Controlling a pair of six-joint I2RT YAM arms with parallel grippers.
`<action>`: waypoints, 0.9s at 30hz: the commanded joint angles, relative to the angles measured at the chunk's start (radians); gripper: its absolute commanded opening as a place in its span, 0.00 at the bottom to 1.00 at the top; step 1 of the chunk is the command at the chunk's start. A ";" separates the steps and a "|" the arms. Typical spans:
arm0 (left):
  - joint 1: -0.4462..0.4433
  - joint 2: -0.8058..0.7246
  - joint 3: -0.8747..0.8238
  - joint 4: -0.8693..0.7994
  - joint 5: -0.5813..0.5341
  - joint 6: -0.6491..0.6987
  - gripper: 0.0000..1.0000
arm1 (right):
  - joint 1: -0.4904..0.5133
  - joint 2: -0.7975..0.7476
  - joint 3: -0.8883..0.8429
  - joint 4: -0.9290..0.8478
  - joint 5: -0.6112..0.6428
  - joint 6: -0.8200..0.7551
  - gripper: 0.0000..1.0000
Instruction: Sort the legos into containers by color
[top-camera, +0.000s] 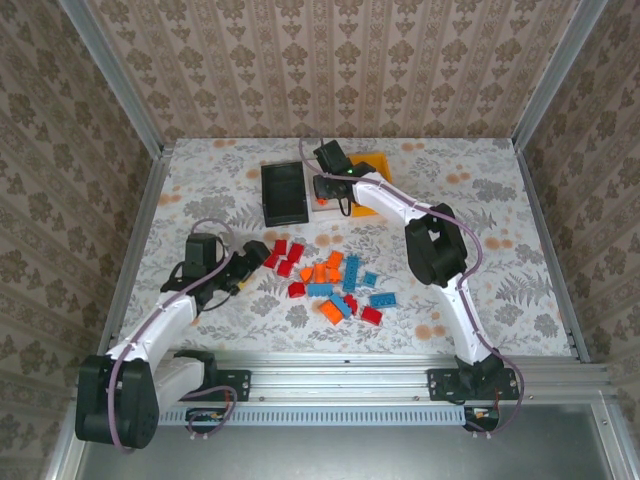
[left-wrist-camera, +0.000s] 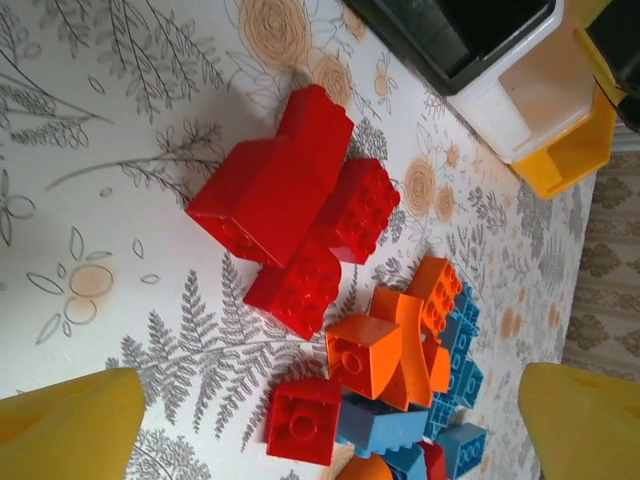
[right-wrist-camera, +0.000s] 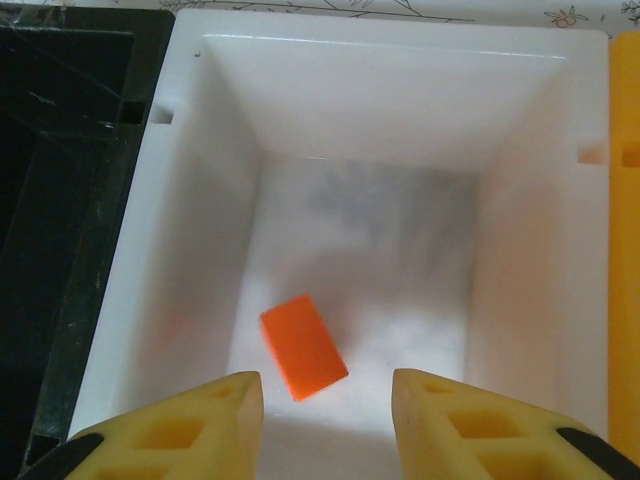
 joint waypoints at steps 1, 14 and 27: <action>-0.015 0.043 0.069 -0.044 -0.060 0.086 0.91 | 0.009 -0.060 -0.050 0.003 -0.009 -0.002 0.41; -0.218 0.462 0.443 -0.347 -0.438 0.402 0.59 | 0.018 -0.683 -0.810 0.290 -0.044 0.143 0.42; -0.233 0.591 0.483 -0.319 -0.501 0.483 0.62 | 0.005 -0.868 -1.048 0.282 -0.019 0.141 0.46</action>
